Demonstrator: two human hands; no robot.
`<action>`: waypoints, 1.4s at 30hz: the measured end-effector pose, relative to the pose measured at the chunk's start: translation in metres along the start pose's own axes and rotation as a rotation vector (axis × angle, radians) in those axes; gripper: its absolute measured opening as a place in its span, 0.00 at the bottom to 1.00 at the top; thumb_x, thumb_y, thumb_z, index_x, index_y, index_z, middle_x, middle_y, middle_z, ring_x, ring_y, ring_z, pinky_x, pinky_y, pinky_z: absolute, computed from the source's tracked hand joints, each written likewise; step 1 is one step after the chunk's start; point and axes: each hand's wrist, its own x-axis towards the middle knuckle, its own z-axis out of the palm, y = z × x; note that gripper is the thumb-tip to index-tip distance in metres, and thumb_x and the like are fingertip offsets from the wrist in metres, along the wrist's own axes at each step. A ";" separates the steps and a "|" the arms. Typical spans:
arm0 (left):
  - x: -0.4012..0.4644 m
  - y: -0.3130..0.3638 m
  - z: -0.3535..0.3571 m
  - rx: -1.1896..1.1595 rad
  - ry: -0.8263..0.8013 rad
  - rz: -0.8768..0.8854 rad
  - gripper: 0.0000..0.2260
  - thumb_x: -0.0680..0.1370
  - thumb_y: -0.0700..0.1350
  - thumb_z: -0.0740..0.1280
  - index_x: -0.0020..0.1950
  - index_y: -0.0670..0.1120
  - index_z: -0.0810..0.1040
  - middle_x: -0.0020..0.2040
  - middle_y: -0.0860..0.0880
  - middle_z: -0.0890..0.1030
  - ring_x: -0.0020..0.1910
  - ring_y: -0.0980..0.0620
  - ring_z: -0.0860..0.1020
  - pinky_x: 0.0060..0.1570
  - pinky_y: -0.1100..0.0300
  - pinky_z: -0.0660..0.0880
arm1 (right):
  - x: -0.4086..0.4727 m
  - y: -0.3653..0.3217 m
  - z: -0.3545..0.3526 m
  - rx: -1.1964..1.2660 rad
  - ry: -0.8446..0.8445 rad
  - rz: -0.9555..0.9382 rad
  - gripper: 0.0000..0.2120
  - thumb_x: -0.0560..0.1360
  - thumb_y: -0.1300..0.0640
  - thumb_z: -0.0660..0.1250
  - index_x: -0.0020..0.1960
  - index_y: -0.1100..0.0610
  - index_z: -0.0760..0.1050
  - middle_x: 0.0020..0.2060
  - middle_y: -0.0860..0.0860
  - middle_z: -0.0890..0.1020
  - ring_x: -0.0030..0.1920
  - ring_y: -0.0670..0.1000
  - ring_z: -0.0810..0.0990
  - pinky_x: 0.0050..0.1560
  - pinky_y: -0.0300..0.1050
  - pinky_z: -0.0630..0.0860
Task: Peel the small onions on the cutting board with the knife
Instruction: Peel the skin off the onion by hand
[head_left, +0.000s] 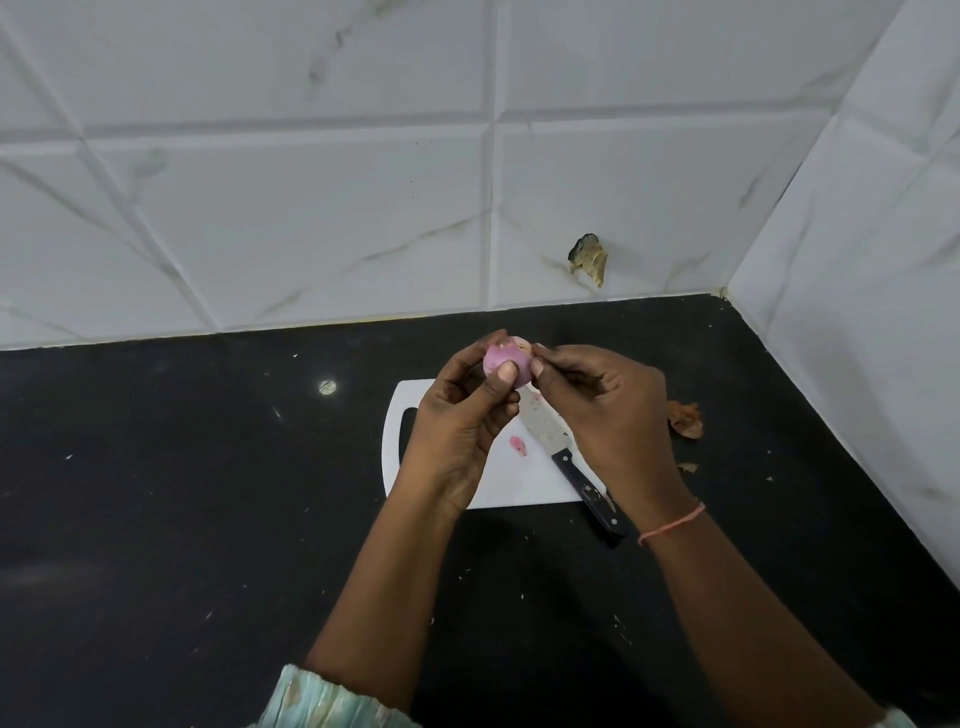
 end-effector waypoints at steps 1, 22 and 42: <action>0.000 0.000 0.000 0.006 0.006 0.003 0.20 0.68 0.43 0.73 0.60 0.45 0.81 0.56 0.45 0.83 0.44 0.55 0.83 0.41 0.65 0.79 | -0.001 -0.001 0.001 -0.002 0.010 0.002 0.10 0.73 0.57 0.73 0.53 0.61 0.83 0.44 0.53 0.86 0.45 0.48 0.85 0.48 0.51 0.83; -0.016 0.014 -0.007 0.326 -0.095 0.209 0.23 0.66 0.40 0.77 0.60 0.44 0.80 0.54 0.45 0.83 0.48 0.48 0.82 0.44 0.60 0.79 | 0.002 -0.015 -0.008 0.049 -0.030 0.132 0.02 0.74 0.59 0.73 0.45 0.58 0.83 0.37 0.49 0.85 0.40 0.47 0.83 0.45 0.46 0.82; -0.018 0.022 -0.017 0.456 -0.120 0.253 0.20 0.71 0.36 0.76 0.61 0.46 0.81 0.56 0.45 0.83 0.48 0.50 0.82 0.43 0.60 0.80 | -0.005 -0.021 0.001 -0.034 -0.020 0.094 0.02 0.74 0.59 0.72 0.43 0.54 0.81 0.35 0.43 0.82 0.39 0.43 0.82 0.40 0.32 0.78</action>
